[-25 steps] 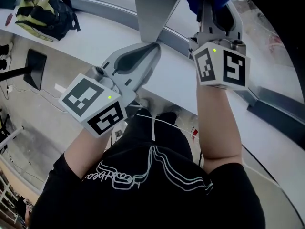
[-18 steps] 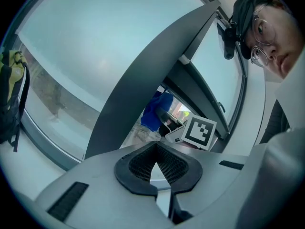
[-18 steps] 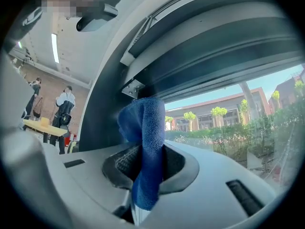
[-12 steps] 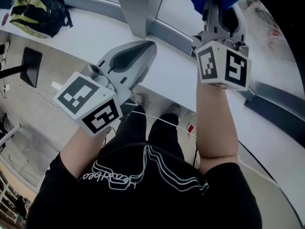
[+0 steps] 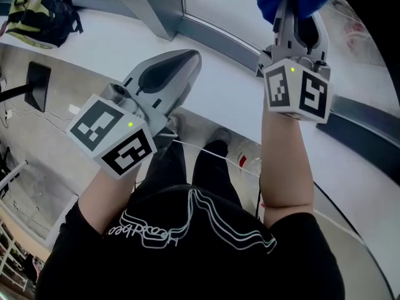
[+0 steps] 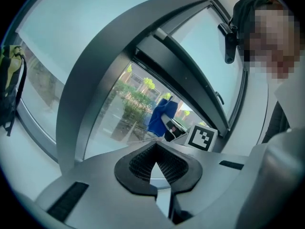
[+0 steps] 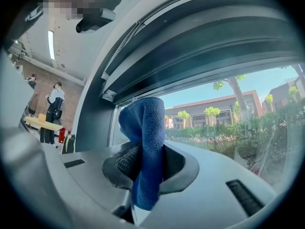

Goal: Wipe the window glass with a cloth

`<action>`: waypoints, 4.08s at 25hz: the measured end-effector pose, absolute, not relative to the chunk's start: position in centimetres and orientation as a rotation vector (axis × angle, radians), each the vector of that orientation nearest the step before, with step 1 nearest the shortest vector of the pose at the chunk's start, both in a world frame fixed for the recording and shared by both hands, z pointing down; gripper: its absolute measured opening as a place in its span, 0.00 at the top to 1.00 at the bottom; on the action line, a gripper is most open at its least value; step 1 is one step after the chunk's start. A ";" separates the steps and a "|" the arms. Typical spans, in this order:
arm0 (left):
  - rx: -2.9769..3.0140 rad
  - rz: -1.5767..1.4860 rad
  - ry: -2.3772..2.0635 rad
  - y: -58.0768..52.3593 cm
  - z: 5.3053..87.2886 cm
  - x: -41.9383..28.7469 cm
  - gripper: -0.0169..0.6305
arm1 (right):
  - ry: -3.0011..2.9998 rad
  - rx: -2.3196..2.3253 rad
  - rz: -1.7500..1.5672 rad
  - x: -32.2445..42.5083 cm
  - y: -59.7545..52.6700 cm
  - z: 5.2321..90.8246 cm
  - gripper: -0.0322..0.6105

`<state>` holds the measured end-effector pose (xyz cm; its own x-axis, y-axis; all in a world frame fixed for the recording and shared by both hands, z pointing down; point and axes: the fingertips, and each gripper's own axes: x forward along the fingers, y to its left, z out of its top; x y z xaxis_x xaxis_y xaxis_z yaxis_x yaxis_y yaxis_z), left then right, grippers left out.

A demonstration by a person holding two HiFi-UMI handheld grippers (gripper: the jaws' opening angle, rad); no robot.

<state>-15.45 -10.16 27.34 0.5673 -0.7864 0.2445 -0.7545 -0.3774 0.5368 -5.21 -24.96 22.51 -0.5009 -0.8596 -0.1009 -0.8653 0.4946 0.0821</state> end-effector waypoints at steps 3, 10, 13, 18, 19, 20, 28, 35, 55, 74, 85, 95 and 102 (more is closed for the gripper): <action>2.186 -0.075 -1.214 -9.7 27.6 -12.4 0.96 | 2.670 -1.569 0.215 -1.8 -24.2 22.4 0.85; 2.187 -0.071 -1.175 -9.8 29.6 -5.3 0.96 | 2.637 -1.620 0.237 5.6 -23.9 23.3 0.85; 2.197 -0.073 -1.157 -9.4 29.8 -1.6 0.96 | 2.624 -1.636 0.239 9.1 -23.2 23.6 0.85; 2.212 -0.077 -1.114 -9.9 29.5 -0.2 0.96 | 2.619 -1.679 0.259 10.5 -22.9 23.3 0.85; 2.216 -0.076 -1.105 -10.2 29.6 0.1 0.96 | 2.616 -1.691 0.261 10.9 -23.0 23.4 0.85; 2.221 -0.075 -1.096 -10.4 29.5 0.6 0.96 | 2.611 -1.705 0.262 11.6 -23.0 23.4 0.85; 2.275 -0.004 -1.022 -8.7 28.3 10.0 0.96 | 2.510 -1.834 0.262 23.7 -20.7 22.4 0.85; 2.344 0.032 -1.004 -8.3 27.1 15.3 0.96 | 2.432 -1.922 0.274 31.8 -19.7 22.1 0.85; 2.417 0.156 -0.855 -7.5 28.4 27.3 0.96 | 2.186 -2.238 0.354 50.6 -17.1 22.9 0.85; 2.416 0.141 -0.778 -7.2 31.9 27.9 0.96 | 1.891 -2.428 0.253 55.4 -13.5 24.5 0.85; 2.339 0.011 -0.953 -9.4 32.6 12.6 0.96 | 2.263 -2.137 0.144 34.0 -14.3 27.4 0.85; 2.208 -0.049 -1.153 -8.5 33.1 -7.4 0.96 | 2.532 -1.770 0.048 7.6 -15.9 29.2 0.85; 2.159 -0.073 -1.249 -8.2 33.3 -19.3 0.96 | 2.637 -1.590 0.058 -8.0 -17.7 29.6 0.85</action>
<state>-19.33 -8.19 33.33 0.5479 -0.7965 0.2559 -0.7612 -0.3477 0.5475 -8.03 -17.65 29.57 -0.4658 -0.8819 -0.0723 -0.8843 0.4670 0.0000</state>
